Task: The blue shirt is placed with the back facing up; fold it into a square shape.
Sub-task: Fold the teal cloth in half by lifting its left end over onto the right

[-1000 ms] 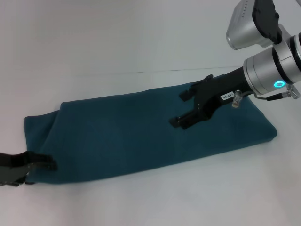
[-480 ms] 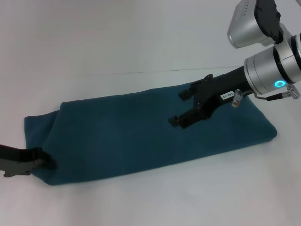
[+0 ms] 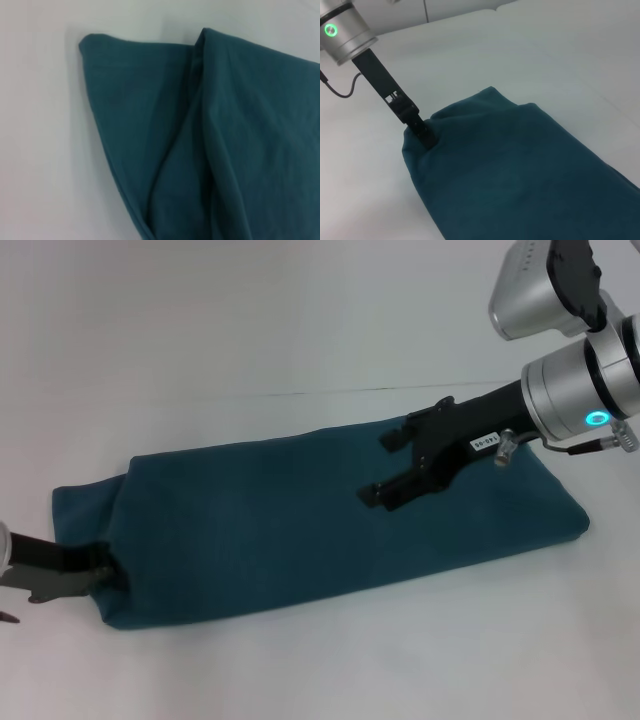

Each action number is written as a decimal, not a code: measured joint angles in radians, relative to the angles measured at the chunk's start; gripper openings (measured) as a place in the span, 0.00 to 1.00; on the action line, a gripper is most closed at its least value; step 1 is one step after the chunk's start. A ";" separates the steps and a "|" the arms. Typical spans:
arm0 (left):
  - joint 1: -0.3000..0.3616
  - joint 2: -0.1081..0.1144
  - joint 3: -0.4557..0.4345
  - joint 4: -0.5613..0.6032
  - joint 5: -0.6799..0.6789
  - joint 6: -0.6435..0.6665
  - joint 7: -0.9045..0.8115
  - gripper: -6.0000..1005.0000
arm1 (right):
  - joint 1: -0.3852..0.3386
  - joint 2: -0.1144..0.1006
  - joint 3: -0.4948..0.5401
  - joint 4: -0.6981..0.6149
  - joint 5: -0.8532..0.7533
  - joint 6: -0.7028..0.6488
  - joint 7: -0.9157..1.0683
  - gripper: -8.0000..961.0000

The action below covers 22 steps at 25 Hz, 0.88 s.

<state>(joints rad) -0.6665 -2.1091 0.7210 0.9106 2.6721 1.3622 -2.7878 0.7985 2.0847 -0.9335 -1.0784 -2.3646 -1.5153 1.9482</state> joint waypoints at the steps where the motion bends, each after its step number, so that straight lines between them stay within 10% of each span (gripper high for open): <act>1: -0.002 0.000 0.000 -0.004 -0.001 -0.006 0.006 0.09 | -0.003 0.000 0.000 0.000 0.002 0.002 0.000 0.95; 22: -0.043 0.066 -0.046 0.008 -0.117 0.043 0.145 0.07 | -0.144 0.012 -0.009 0.111 0.263 0.298 -0.073 0.88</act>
<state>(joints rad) -0.7094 -2.0432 0.6750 0.9184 2.5554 1.4055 -2.6432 0.6540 2.0969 -0.9422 -0.9672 -2.1013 -1.2168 1.8753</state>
